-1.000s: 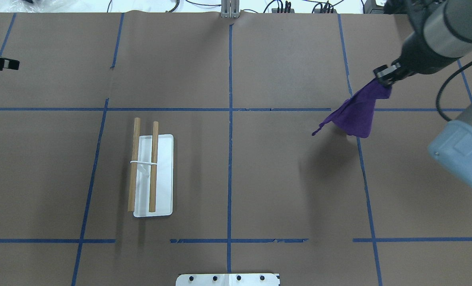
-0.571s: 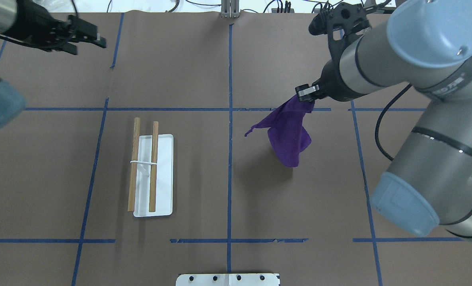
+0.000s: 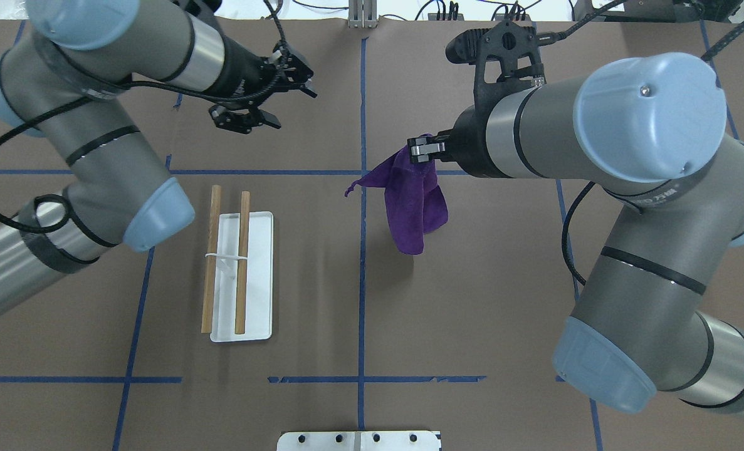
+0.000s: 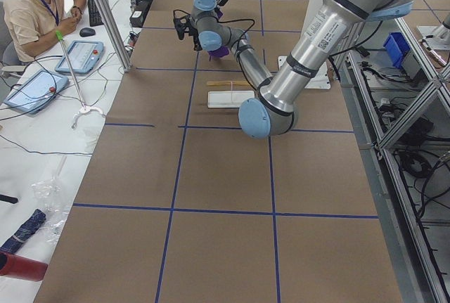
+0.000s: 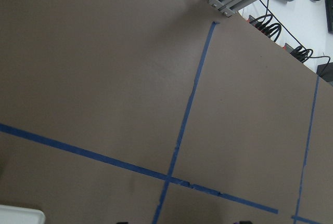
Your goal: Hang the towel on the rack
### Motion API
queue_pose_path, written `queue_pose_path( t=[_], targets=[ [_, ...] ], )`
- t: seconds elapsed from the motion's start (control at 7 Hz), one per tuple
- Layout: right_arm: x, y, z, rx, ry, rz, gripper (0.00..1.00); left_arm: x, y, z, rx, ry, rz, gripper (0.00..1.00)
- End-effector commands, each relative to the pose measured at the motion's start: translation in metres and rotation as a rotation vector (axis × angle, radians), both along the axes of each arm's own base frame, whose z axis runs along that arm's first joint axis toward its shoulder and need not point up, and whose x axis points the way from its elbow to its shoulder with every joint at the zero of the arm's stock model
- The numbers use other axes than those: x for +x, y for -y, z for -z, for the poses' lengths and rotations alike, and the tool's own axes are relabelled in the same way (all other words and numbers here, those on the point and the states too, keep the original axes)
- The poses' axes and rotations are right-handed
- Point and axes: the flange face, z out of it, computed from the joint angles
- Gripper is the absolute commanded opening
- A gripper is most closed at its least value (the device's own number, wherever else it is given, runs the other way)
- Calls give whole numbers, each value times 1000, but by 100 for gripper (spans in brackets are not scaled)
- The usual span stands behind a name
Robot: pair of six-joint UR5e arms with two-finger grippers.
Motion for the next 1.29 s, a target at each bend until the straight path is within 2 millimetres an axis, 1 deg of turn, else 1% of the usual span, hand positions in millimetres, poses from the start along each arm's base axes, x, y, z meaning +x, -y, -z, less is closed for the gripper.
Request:
queue_pose_path(
  t=[0.0,0.14,0.29,0.43,0.57,0.71,0.86,1.0,1.14],
  targets=[
    [0,-3,6,26,40,-17,0,44,-18,31,-108,-38,17,77],
    [0,-2,6,28,39,-19,0,56,-30,38,-133,-53,3,78],
    [0,-2,6,29,40,-19,0,62,-36,43,-142,-64,-2,80],
    [0,-2,6,29,40,-19,0,72,-45,46,-146,-65,0,80],
    [0,-2,7,30,41,-19,0,73,-47,48,-145,-69,-2,80],
    [0,-2,6,29,40,-19,0,73,-46,49,-142,-70,5,71],
    [1,-3,8,32,42,-17,0,73,-50,51,-131,-74,22,36],
    [1,-3,8,32,42,-17,0,74,-51,49,-133,-73,21,7],
    [1,-3,8,32,42,-17,0,73,-52,50,-131,-75,21,3]
  ],
)
